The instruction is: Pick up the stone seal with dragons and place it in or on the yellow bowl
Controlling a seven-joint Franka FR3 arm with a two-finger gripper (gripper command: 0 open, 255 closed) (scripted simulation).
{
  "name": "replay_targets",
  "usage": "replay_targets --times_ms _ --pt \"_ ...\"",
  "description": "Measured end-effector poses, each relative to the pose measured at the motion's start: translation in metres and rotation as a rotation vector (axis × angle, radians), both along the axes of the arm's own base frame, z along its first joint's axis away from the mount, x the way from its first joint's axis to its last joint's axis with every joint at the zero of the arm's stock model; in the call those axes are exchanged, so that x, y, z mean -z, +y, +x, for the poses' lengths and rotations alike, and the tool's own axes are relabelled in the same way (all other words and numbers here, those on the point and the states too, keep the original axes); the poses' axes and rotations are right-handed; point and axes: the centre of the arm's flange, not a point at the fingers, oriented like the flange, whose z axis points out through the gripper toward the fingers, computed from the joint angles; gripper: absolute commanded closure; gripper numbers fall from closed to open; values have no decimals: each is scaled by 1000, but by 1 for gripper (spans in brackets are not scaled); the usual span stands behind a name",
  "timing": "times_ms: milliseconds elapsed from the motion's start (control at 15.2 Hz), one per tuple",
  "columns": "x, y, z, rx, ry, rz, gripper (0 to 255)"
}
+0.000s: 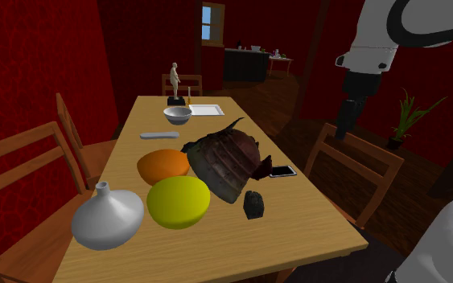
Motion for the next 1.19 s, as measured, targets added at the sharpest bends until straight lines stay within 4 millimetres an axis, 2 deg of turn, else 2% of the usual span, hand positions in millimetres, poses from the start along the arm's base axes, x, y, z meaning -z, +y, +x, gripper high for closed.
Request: replay_targets --times_ms 132,330,726,858,1188 --pt "4 2 2 -10 0 0 0" --pt "29 14 23 -62 -2 -2 0" --pt "86 45 60 -186 -10 -6 0" --pt "107 57 81 -227 -12 -7 0" --pt "158 88 105 -331 -18 -11 0"
